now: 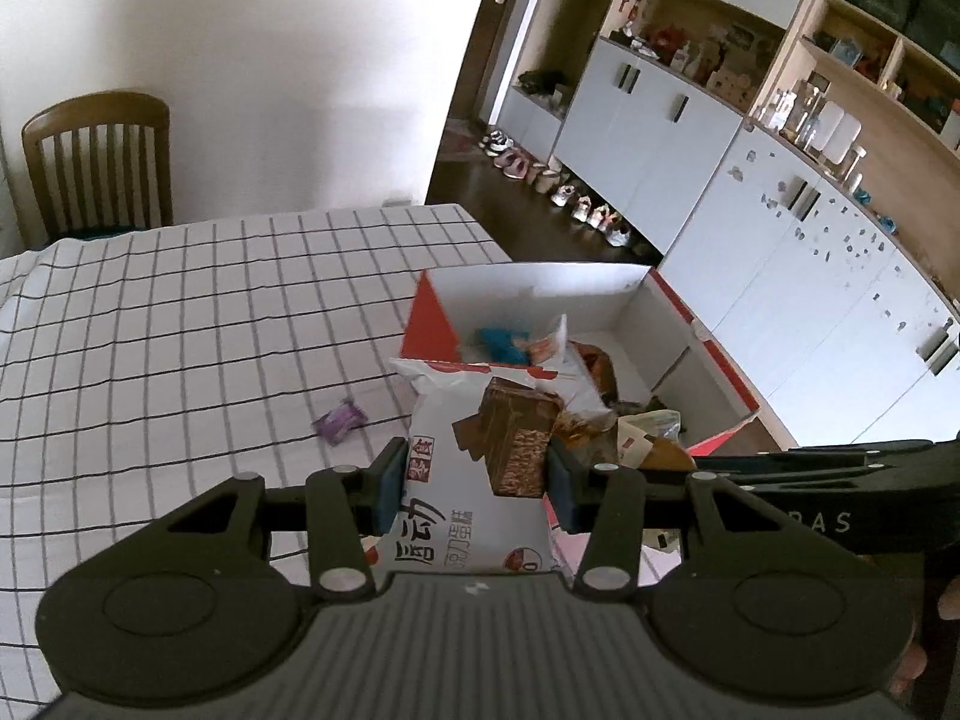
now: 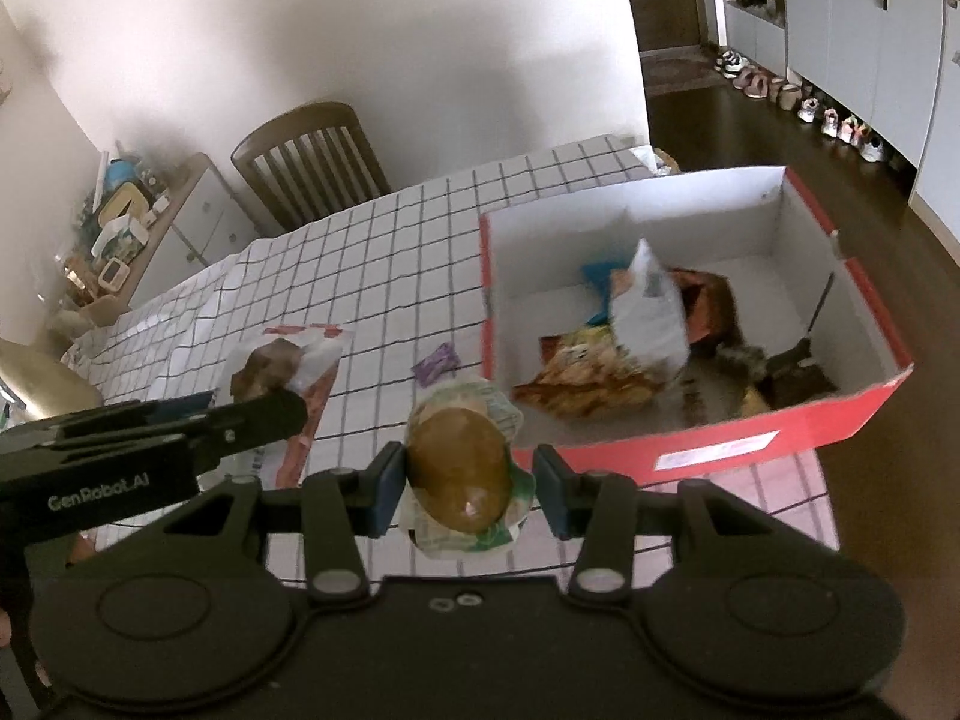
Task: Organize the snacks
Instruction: 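Carry the white bread packet and wrapped bun over the red box with both grippers, then open both grippers to drop the bread packet and bun into the box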
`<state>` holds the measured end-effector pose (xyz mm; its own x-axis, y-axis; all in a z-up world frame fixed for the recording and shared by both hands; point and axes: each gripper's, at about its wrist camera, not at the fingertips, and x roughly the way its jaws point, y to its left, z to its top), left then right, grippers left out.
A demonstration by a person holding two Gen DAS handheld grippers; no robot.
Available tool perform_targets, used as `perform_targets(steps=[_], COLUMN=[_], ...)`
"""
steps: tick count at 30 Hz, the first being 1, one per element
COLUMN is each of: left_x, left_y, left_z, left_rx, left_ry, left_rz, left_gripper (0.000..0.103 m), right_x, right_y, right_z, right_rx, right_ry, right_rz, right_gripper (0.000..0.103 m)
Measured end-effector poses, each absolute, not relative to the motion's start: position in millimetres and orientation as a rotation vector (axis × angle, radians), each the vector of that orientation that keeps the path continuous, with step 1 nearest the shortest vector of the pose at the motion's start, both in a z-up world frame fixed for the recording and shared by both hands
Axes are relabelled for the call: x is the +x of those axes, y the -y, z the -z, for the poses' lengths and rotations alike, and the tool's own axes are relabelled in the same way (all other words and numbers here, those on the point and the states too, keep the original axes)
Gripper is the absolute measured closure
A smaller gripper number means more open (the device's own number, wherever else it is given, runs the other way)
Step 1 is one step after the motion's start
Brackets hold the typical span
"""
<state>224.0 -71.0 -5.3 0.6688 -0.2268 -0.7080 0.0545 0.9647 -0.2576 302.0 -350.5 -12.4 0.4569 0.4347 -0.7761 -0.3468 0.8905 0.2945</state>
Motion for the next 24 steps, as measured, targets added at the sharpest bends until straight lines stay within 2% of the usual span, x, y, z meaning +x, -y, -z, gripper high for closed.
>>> perform_targets(steps=[14, 24], left_x=[269.2, 311.4], left_y=[141.1, 176.3], left_z=[14.4, 45.0], left_rx=[-0.191, -0.171], left_ry=[-0.866, -0.948], left_rz=[0.14, 0.114], left_gripper=[0.056, 0.056], right_x=[346.0, 400.7], right_y=[416.1, 452.4], right_z=[15.8, 29.3], right_rx=[0.087, 0.072], right_ry=[-0.978, -0.97], right_rz=[-0.48, -0.418], right_gripper=[0.058, 0.058])
